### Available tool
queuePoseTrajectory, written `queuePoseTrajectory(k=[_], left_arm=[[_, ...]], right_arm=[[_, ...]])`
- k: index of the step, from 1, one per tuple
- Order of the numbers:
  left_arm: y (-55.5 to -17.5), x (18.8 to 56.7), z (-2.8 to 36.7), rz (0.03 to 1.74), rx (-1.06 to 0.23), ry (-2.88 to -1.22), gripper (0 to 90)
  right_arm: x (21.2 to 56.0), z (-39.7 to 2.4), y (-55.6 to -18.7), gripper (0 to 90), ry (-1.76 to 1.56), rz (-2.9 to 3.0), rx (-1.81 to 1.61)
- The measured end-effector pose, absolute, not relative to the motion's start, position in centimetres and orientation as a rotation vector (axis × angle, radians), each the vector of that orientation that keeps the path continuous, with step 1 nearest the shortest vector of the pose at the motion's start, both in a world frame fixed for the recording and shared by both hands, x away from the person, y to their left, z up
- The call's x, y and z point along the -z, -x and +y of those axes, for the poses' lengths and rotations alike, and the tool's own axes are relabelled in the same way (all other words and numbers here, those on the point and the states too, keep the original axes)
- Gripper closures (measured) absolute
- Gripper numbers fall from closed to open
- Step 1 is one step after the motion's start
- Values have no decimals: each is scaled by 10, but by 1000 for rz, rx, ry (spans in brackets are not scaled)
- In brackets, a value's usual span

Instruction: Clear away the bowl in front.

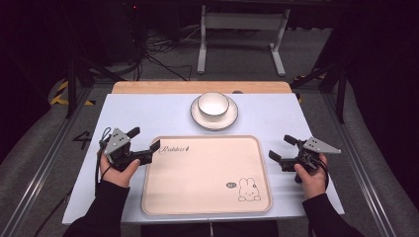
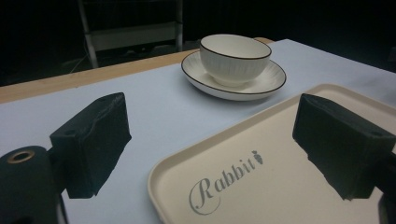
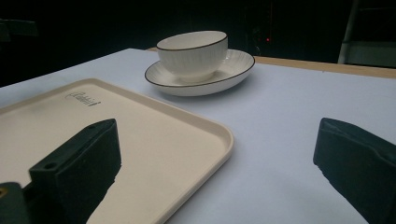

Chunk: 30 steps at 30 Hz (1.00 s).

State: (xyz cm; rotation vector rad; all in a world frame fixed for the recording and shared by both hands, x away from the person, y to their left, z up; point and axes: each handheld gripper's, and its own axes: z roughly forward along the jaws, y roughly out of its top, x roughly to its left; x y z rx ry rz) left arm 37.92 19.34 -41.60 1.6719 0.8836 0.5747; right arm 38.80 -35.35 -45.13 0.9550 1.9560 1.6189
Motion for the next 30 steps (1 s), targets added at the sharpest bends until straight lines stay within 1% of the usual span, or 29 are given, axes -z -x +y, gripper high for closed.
queuePoseTrajectory(k=[12, 20, 30], left_arm=[[-395, 407, 165, 824, -531, -1693, 116], [-411, 401, 137, 784, -478, -1714, 117], [-428, 400, 115, 769, -443, -1730, 116]], right_arm=[[451, -355, -388, 14, -956, 1954, -1613], [451, -355, -389, 14, -955, 1954, -1614], [451, -356, -389, 14, -953, 1951, -1617]])
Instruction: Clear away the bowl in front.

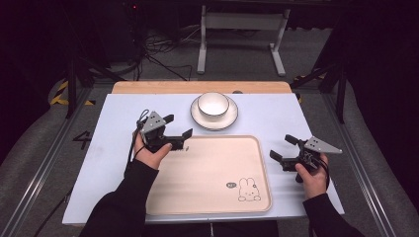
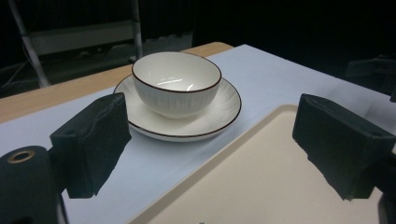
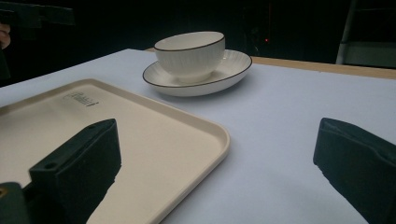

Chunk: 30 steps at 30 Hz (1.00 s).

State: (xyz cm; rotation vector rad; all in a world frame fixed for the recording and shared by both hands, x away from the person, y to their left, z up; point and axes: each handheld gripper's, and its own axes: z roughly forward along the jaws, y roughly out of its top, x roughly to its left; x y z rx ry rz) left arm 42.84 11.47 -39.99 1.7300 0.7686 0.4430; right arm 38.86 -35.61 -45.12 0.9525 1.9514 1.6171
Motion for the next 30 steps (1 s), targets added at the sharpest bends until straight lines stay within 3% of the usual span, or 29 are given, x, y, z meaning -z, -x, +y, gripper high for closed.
queuePoseTrajectory(k=[9, 30], left_arm=[[-445, 392, 101, 746, -470, -1793, 108], [-494, 382, 76, 711, -329, -1786, 102]], right_arm=[[451, -356, -389, 14, -955, 1950, -1618], [450, -359, -388, 14, -953, 1942, -1623]])
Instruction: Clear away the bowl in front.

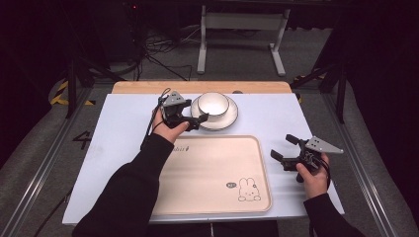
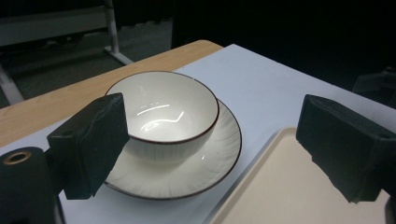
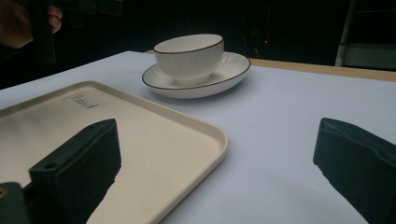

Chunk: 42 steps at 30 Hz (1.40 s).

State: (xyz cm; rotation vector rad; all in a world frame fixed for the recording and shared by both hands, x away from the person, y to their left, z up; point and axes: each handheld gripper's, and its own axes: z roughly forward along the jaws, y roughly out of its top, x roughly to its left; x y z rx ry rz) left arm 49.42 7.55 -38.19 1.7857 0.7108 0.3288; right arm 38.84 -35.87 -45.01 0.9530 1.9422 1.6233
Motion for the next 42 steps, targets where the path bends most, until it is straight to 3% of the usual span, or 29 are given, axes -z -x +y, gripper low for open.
queuePoseTrajectory(k=[17, 22, 27, 42], left_arm=[[-525, 367, 56, 642, -334, -1885, 105], [-537, 364, 47, 600, -331, -1983, 188], [-546, 364, 40, 594, -319, -2045, 217], [-569, 382, 30, 650, -175, -2009, 301]], right_arm=[[449, -363, -385, 13, -964, 1925, -1625], [445, -359, -386, 11, -915, 1948, -1631], [445, -361, -386, 15, -926, 1929, -1634], [447, -366, -387, 14, -958, 1922, -1647]])
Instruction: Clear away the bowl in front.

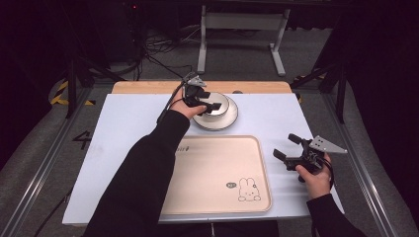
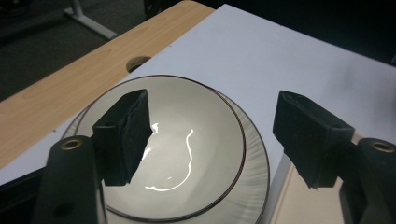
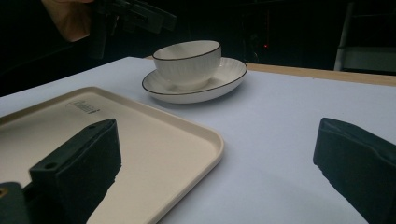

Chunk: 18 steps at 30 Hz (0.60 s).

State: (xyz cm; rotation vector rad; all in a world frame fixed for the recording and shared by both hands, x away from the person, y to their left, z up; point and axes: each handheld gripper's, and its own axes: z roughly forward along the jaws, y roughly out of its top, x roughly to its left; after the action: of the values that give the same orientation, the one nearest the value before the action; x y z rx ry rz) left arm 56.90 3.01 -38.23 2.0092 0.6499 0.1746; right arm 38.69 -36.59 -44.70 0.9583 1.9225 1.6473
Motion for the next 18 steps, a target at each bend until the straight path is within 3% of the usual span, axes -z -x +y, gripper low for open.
queuePoseTrajectory(k=[18], left_arm=[[-571, 409, 10, 580, -114, -2124, 420]], right_arm=[[448, -367, -387, 14, -969, 1923, -1651]])
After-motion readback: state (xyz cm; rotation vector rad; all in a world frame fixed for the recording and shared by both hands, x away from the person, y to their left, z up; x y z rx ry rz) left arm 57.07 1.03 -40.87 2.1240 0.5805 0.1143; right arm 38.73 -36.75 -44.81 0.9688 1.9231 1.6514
